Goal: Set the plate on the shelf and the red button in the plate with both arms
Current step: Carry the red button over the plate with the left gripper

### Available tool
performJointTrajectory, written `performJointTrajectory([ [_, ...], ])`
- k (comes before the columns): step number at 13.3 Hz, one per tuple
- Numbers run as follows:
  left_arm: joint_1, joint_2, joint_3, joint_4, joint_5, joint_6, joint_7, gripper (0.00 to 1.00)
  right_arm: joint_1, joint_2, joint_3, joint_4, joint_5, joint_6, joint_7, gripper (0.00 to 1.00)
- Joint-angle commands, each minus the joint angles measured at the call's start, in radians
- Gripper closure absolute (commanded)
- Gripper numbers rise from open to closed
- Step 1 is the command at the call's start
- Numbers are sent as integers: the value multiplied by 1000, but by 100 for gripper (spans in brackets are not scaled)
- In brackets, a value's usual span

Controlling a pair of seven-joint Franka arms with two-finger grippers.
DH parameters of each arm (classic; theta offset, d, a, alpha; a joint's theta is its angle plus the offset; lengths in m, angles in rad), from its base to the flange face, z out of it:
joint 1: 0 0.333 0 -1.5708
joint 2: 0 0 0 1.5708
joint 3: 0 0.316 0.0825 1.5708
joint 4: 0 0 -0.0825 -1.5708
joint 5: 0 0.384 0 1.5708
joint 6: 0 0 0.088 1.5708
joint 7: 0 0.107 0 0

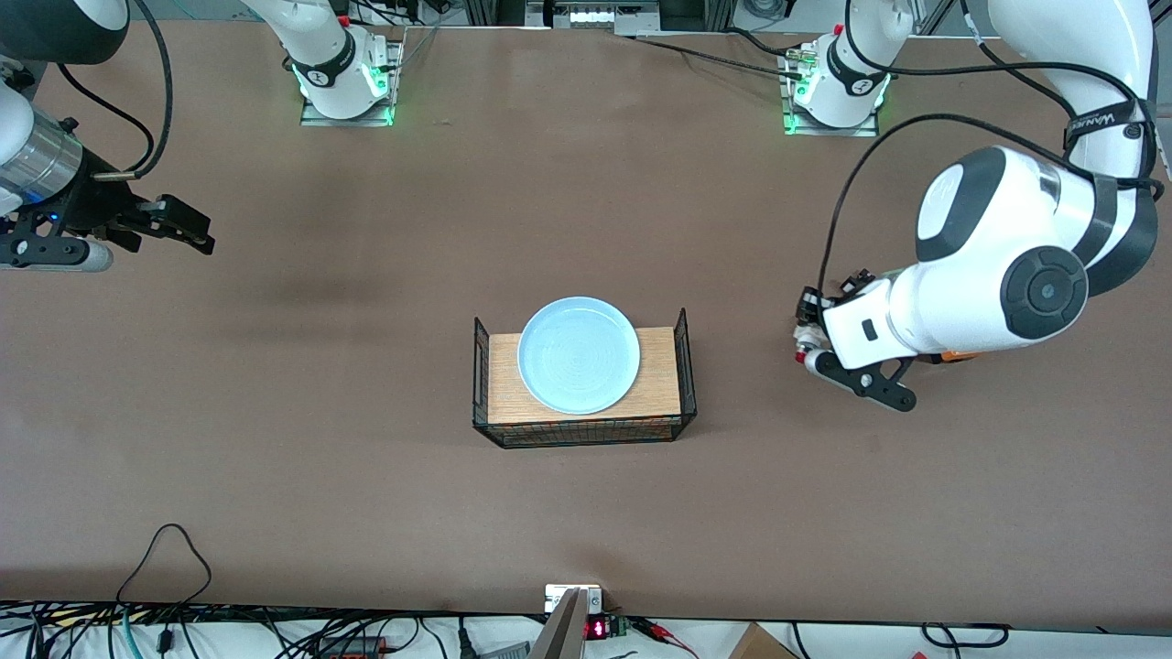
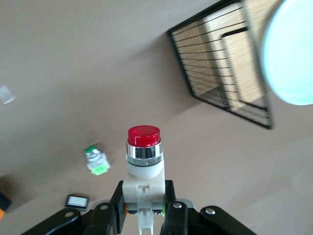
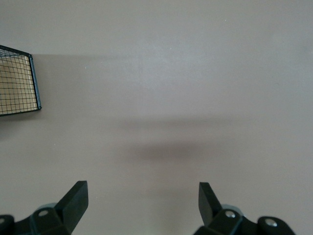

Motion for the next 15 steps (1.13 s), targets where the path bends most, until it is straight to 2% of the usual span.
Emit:
performJointTrajectory([
  [1,-105,18,7,136,-17,-55,-168,84,-4,-13,0,-7,22,5,-10,0],
  [6,-262,64,13,178,-14,66,-418,84,2,2,5,-11,21,28,-5,0],
  [10,-325,141,11,176,-14,274,-491,84,16,-8,11,-11,7,14,18,0],
  [13,-421,219,45,173,-1,403,-587,84,25,-36,12,-4,1,-32,39,0],
  [15,-455,244,89,171,12,437,-597,84,24,-60,12,-3,1,-40,38,0],
])
